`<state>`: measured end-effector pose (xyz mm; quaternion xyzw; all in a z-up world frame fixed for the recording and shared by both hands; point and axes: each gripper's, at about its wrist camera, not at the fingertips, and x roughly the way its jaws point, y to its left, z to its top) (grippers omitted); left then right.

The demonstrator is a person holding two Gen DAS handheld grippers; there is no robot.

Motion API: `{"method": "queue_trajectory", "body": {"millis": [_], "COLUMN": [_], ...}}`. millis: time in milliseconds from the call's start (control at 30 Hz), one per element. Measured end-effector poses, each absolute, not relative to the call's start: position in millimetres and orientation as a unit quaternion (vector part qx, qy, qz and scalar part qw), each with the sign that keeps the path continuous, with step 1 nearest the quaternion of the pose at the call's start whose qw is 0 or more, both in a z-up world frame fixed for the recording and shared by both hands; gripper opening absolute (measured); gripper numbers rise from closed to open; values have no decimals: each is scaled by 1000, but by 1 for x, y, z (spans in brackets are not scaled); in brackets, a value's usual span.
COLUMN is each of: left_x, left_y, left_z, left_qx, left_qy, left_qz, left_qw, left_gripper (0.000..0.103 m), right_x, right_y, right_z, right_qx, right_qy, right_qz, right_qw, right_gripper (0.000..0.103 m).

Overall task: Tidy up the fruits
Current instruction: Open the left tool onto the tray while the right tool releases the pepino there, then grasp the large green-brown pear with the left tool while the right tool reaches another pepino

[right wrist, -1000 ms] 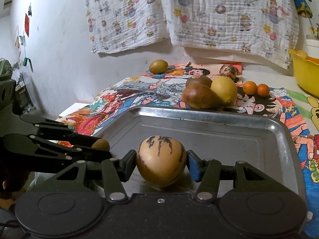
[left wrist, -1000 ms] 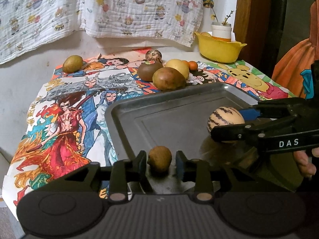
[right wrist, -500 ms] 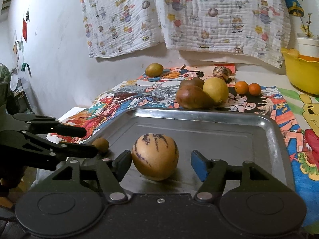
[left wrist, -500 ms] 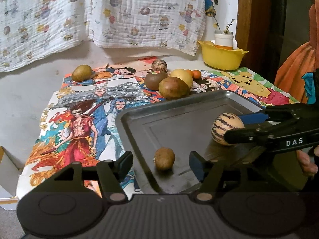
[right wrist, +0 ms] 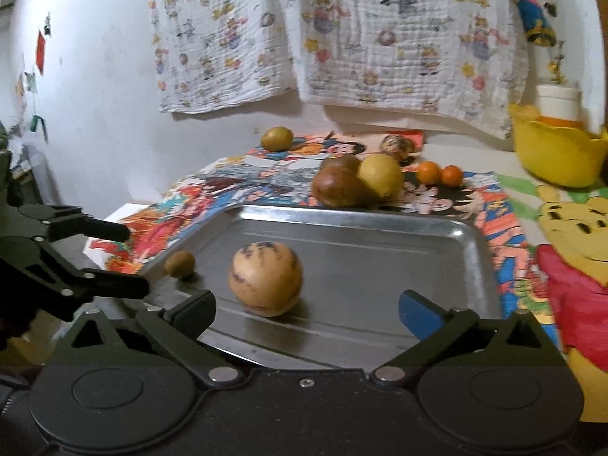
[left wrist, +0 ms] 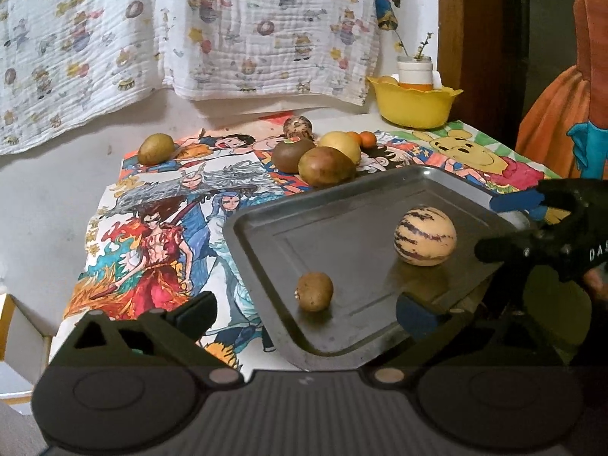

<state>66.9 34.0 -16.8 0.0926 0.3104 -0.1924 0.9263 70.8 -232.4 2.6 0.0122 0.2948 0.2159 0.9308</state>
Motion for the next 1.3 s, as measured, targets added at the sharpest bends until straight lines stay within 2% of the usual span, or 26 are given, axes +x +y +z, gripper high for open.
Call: {"method": "queue_trajectory", "body": {"millis": [733,967,1300], "left_x": [126,166,225], "left_y": [78,90,72], "left_z": [-13,-8,-4], "left_qx": [26,2,25], "left_qy": [357,357,344], "left_qz": [-112,-94,-108], "left_qw": [927,929,932], "left_gripper": [102,102,102], "right_x": [116,156,227], "right_y": [-255,-256,-233], "right_z": [11,21,37], "right_qx": [43,68,61], "right_qy": [303,302,293], "right_qz": [174,169,190], "right_qw": [936,936,935], "right_gripper": [102,102,102]}}
